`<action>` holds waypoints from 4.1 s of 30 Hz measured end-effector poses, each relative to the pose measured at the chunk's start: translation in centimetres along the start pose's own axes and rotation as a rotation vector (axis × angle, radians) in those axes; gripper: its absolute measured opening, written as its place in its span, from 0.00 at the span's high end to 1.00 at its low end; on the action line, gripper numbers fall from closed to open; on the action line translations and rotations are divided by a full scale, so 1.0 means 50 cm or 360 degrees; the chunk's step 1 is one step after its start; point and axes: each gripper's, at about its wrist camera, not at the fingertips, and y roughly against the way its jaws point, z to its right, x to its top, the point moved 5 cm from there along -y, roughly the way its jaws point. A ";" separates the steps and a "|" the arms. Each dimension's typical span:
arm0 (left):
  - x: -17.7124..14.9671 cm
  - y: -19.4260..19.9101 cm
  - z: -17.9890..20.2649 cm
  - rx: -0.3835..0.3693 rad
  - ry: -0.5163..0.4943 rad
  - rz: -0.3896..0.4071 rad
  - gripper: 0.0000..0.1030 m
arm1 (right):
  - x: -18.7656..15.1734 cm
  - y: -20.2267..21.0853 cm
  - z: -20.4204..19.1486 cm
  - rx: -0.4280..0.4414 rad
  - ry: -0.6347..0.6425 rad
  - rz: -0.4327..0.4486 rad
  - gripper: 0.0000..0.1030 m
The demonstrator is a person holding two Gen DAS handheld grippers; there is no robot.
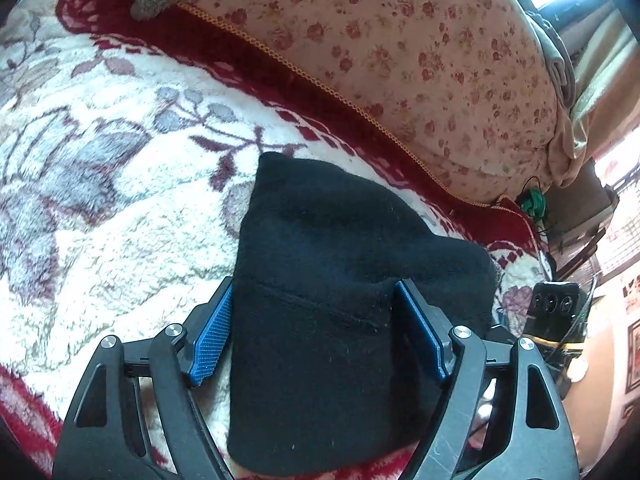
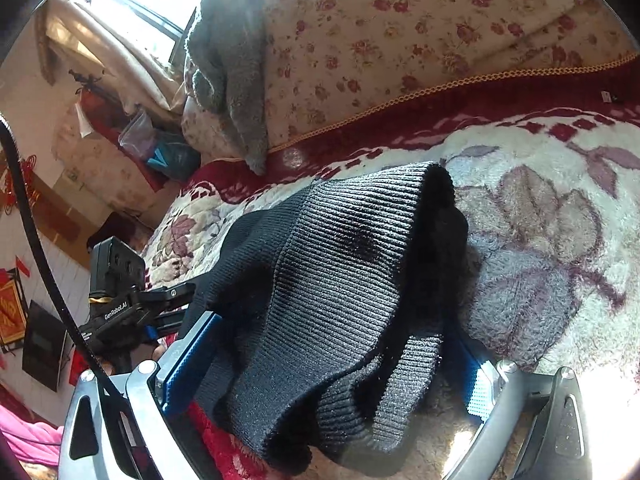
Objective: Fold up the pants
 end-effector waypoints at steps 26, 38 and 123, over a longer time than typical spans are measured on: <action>0.004 0.096 0.054 0.0065 -0.0215 0.0178 0.76 | 0.008 0.050 -0.117 -0.0101 0.0236 0.0147 0.58; 0.061 0.242 -0.045 0.0188 -0.0129 0.0373 0.76 | 0.034 -0.040 -0.239 0.0103 0.0261 0.0105 0.59; -0.027 0.350 -0.112 0.1083 -0.0130 0.0618 0.36 | -0.010 -0.179 -0.382 -0.0208 0.0467 -0.0011 0.40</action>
